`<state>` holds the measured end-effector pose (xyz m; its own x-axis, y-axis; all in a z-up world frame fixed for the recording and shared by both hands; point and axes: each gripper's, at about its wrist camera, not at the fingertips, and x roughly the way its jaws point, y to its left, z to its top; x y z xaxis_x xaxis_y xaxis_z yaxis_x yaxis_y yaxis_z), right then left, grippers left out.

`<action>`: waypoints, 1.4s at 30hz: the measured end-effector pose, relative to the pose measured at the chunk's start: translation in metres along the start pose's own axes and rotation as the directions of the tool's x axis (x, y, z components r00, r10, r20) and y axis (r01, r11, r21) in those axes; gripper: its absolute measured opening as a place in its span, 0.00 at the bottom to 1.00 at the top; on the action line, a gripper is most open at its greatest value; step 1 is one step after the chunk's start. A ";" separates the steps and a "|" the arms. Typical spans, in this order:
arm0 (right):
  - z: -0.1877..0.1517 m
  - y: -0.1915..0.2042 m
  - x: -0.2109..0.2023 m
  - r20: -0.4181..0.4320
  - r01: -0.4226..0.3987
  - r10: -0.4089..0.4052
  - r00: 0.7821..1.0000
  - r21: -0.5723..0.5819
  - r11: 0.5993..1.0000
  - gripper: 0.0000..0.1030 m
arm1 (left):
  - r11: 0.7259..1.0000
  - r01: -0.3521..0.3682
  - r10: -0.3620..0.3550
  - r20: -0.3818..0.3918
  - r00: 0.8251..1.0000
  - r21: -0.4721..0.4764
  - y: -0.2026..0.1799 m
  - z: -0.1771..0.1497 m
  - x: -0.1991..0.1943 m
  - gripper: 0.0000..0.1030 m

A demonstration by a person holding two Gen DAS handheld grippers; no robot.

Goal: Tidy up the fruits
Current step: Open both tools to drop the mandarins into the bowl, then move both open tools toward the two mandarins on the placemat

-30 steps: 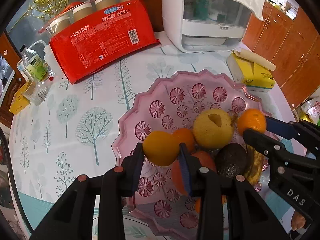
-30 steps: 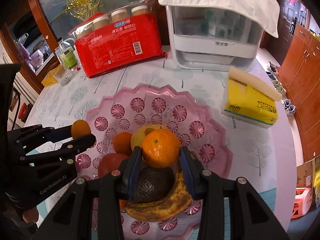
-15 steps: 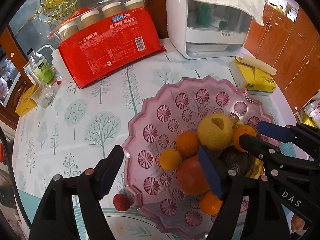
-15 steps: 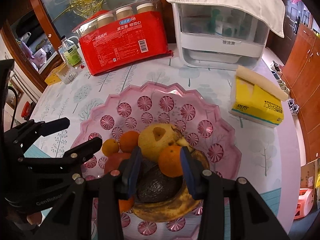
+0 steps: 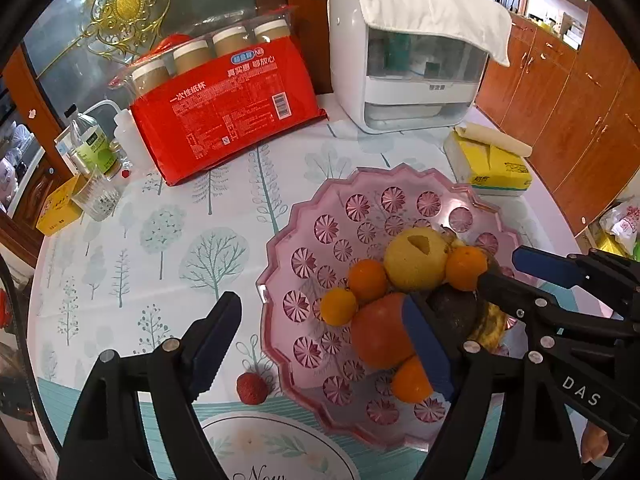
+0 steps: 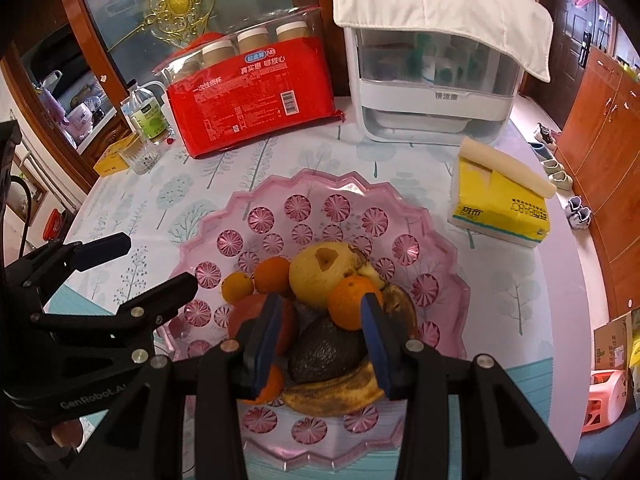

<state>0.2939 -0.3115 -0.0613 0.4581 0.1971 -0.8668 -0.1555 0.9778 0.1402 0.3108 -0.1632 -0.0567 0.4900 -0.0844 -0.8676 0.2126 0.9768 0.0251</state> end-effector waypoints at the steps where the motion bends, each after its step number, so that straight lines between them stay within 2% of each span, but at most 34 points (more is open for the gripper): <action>1: -0.001 0.002 -0.003 0.002 0.002 -0.002 1.000 -0.001 1.000 0.40 | 1.000 0.003 -0.003 0.004 1.000 -0.001 0.001 -0.002 -0.004 0.80; 16: -0.023 0.045 -0.049 0.051 0.017 -0.016 0.999 -0.010 1.000 0.50 | 0.999 0.042 -0.042 0.065 0.997 0.003 0.035 -0.029 -0.064 0.84; 22: -0.037 0.072 -0.070 0.081 0.012 -0.012 0.997 0.003 1.000 0.50 | 0.999 0.053 -0.053 0.094 0.994 0.011 0.067 -0.050 -0.097 0.85; 25: -0.046 0.086 -0.081 0.104 0.003 -0.004 0.995 0.013 1.000 0.50 | 0.999 0.037 -0.038 0.115 0.993 0.014 0.087 -0.061 -0.114 0.89; 29: -0.060 0.103 -0.091 0.134 0.006 -0.008 0.991 0.014 1.000 0.50 | 1.000 0.025 -0.026 0.123 0.992 0.007 0.115 -0.078 -0.128 0.89; 36: -0.087 0.133 -0.091 0.138 -0.001 -0.002 0.990 0.026 1.000 0.50 | 0.999 0.050 -0.048 0.101 0.994 -0.014 0.150 -0.116 -0.131 0.89; 42: -0.119 0.152 -0.068 0.073 0.001 -0.003 0.997 0.026 1.000 0.50 | 0.997 0.080 -0.081 0.064 0.995 0.009 0.156 -0.159 -0.116 0.89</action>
<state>0.1351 -0.1852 -0.0378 0.5216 0.1986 -0.8298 -0.1319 0.9796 0.1516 0.1531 0.0302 -0.0314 0.5246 -0.1756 -0.8330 0.2593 0.9650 -0.0401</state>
